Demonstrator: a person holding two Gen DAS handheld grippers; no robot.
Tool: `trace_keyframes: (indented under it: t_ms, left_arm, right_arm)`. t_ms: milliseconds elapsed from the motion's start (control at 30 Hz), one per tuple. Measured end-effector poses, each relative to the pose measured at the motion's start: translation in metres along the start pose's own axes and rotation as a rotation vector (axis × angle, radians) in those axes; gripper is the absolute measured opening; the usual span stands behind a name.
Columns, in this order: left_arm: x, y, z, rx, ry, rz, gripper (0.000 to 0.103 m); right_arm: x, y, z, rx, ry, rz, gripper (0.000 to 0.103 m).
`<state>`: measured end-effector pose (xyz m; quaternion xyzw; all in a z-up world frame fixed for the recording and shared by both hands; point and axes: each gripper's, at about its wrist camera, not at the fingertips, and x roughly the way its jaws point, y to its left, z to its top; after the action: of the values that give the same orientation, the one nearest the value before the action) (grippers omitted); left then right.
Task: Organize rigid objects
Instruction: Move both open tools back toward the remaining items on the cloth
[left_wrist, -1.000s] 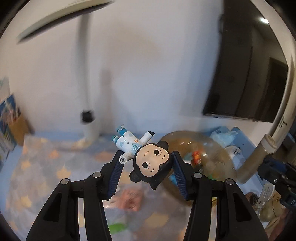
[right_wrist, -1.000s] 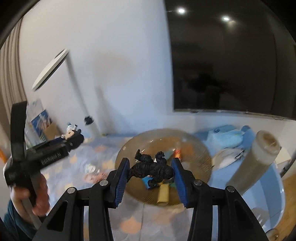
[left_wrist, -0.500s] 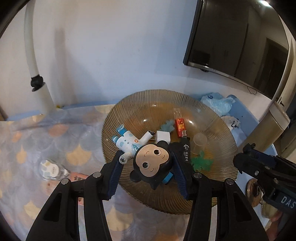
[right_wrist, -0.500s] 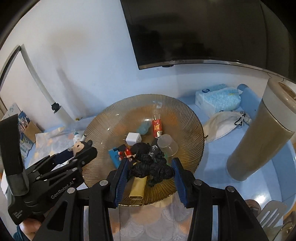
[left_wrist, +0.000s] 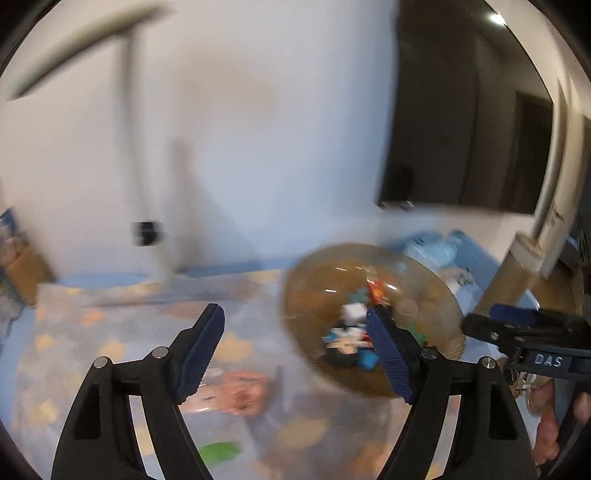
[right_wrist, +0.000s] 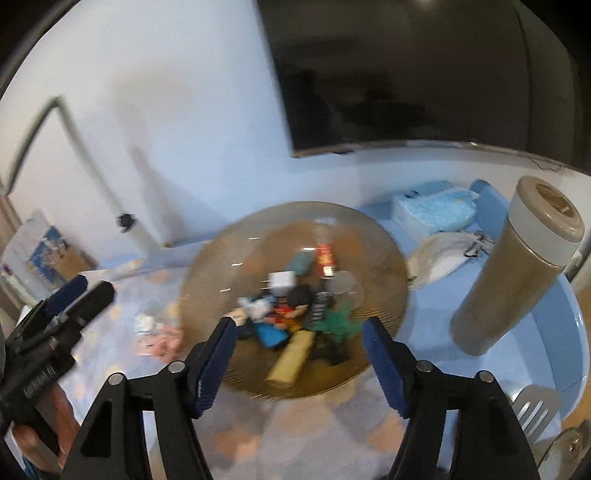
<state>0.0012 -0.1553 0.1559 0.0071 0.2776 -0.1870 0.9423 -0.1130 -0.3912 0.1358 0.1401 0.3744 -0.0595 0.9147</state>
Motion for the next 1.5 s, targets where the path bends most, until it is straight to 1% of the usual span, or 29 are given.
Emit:
trace_keyframes:
  t_ms: [67, 100, 167, 200, 233, 267, 300, 333, 400, 433, 500, 600, 667, 767, 900, 1033, 1233, 1267, 1300, 1367, 1400, 1467, 1500]
  left_arm:
    - [-0.024, 0.033, -0.007, -0.051, -0.028, 0.034, 0.081]
    - [-0.035, 0.052, -0.014, -0.083, -0.041, 0.064, 0.082]
    - [-0.046, 0.083, -0.029, -0.144, -0.038, 0.111, 0.086]
    - [-0.049, 0.100, -0.038, -0.180, -0.023, 0.132, 0.087]
    - [-0.047, 0.119, -0.050, -0.220, 0.010, 0.163, 0.090]
    - [-0.043, 0.135, -0.062, -0.251, 0.048, 0.204, 0.090]
    - [-0.037, 0.154, -0.077, -0.287, 0.091, 0.247, 0.090]
    - [-0.029, 0.170, -0.094, -0.320, 0.123, 0.274, 0.089]
    - [-0.020, 0.191, -0.122, -0.349, 0.143, 0.322, 0.089]
    - [-0.019, 0.196, -0.131, -0.346, 0.147, 0.333, 0.089]
    - [-0.016, 0.198, -0.141, -0.335, 0.142, 0.332, 0.089]
    - [-0.015, 0.193, -0.151, -0.302, 0.103, 0.378, 0.091]
    - [-0.012, 0.193, -0.154, -0.293, 0.134, 0.401, 0.090]
    - [-0.012, 0.191, -0.154, -0.275, 0.128, 0.398, 0.091]
    - [-0.009, 0.190, -0.156, -0.270, 0.145, 0.382, 0.091]
    - [-0.008, 0.189, -0.156, -0.262, 0.152, 0.373, 0.091]
    - [-0.007, 0.183, -0.155, -0.222, 0.157, 0.345, 0.090]
    - [-0.004, 0.182, -0.154, -0.208, 0.176, 0.314, 0.089]
    - [0.000, 0.180, -0.152, -0.198, 0.209, 0.257, 0.089]
    - [0.003, 0.172, -0.149, -0.182, 0.236, 0.171, 0.089]
    - [0.003, 0.165, -0.146, -0.161, 0.234, 0.132, 0.089]
    - [0.004, 0.152, -0.142, -0.113, 0.233, 0.016, 0.089]
    - [0.007, 0.143, -0.141, -0.084, 0.242, -0.060, 0.089]
  right_arm:
    - [-0.009, 0.022, -0.009, -0.022, -0.006, 0.050, 0.077]
    - [-0.012, 0.034, -0.014, -0.039, -0.008, 0.073, 0.079]
    - [-0.014, 0.063, -0.030, -0.089, -0.010, 0.114, 0.083]
    - [-0.013, 0.075, -0.039, -0.110, -0.011, 0.128, 0.085]
    - [-0.010, 0.087, -0.050, -0.133, -0.010, 0.140, 0.091]
    - [-0.003, 0.100, -0.066, -0.154, -0.008, 0.147, 0.095]
    - [0.005, 0.108, -0.078, -0.165, -0.007, 0.147, 0.096]
    - [0.015, 0.116, -0.090, -0.176, -0.003, 0.148, 0.096]
    - [0.038, 0.126, -0.113, -0.194, 0.029, 0.177, 0.096]
    - [0.049, 0.131, -0.125, -0.198, 0.039, 0.192, 0.095]
    - [0.061, 0.132, -0.135, -0.192, 0.044, 0.199, 0.096]
    - [0.070, 0.132, -0.143, -0.182, 0.031, 0.194, 0.095]
    - [0.076, 0.126, -0.146, -0.159, 0.036, 0.190, 0.096]
    - [0.078, 0.119, -0.144, -0.131, 0.041, 0.200, 0.096]
    - [0.082, 0.120, -0.143, -0.134, 0.065, 0.177, 0.096]
    - [0.080, 0.125, -0.146, -0.166, 0.060, 0.163, 0.096]
    - [0.081, 0.126, -0.146, -0.174, 0.068, 0.175, 0.096]
    - [0.080, 0.130, -0.144, -0.183, 0.087, 0.191, 0.096]
    - [0.078, 0.135, -0.141, -0.189, 0.098, 0.199, 0.096]
    - [0.072, 0.144, -0.128, -0.201, 0.086, 0.185, 0.096]
    - [0.070, 0.147, -0.120, -0.201, 0.074, 0.170, 0.096]
    - [0.073, 0.151, -0.099, -0.170, 0.063, 0.161, 0.094]
    - [0.078, 0.151, -0.092, -0.147, 0.067, 0.162, 0.092]
